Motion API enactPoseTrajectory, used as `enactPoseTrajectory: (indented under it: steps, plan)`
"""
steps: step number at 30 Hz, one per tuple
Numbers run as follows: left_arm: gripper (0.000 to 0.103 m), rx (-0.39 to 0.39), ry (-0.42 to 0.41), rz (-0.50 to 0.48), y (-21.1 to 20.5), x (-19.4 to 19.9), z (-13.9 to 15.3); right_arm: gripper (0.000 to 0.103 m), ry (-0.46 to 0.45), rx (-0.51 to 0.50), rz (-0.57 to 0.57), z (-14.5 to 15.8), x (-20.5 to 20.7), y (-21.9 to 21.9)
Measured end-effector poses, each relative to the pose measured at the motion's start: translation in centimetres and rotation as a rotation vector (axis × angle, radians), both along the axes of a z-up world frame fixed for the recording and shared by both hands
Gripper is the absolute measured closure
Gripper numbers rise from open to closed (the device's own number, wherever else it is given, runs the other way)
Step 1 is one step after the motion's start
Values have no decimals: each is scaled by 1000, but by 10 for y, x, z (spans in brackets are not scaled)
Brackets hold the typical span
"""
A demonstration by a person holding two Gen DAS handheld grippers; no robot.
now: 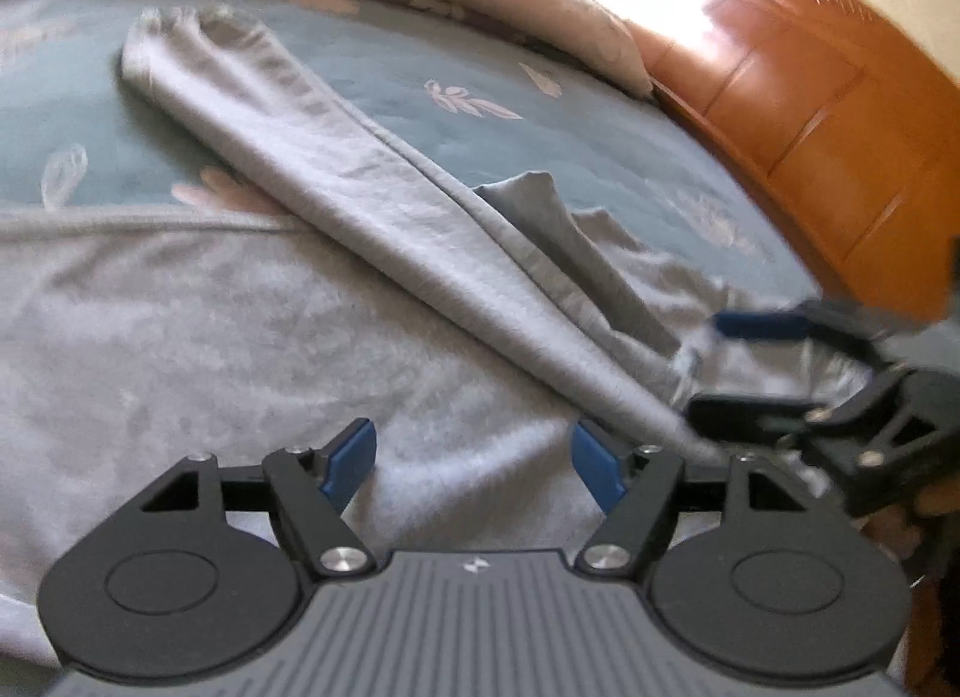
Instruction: Fold clothes
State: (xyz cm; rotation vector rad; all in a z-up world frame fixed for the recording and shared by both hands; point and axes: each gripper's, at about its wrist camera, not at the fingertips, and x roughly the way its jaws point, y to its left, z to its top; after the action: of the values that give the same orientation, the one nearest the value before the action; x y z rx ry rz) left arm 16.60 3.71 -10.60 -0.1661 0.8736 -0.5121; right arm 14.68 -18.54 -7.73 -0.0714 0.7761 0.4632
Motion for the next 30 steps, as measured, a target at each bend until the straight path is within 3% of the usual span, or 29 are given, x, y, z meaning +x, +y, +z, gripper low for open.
enactPoseTrajectory:
  steps: [3, 7, 10, 16, 24, 30]
  plan:
    - [31, 108, -108, -63, -8, -21, 21, 1, -121, -147, -40, 12, -36, -4]
    - [31, 174, -236, -131, -13, -52, 51, 1, -179, -273, -61, 25, -82, -8]
    - [21, 248, -349, -181, -18, -80, 70, 1, -261, -346, -104, 35, -121, -9]
    - [16, 453, -399, -311, -44, -108, 65, 0, -291, -324, -64, 26, -160, -14]
    - [16, 622, -412, -396, -64, -86, 29, 0, -149, -189, -64, -24, -118, -11]
    - [16, 736, -418, -455, -78, -66, 1, 0, -120, -201, -55, -52, -112, 1]
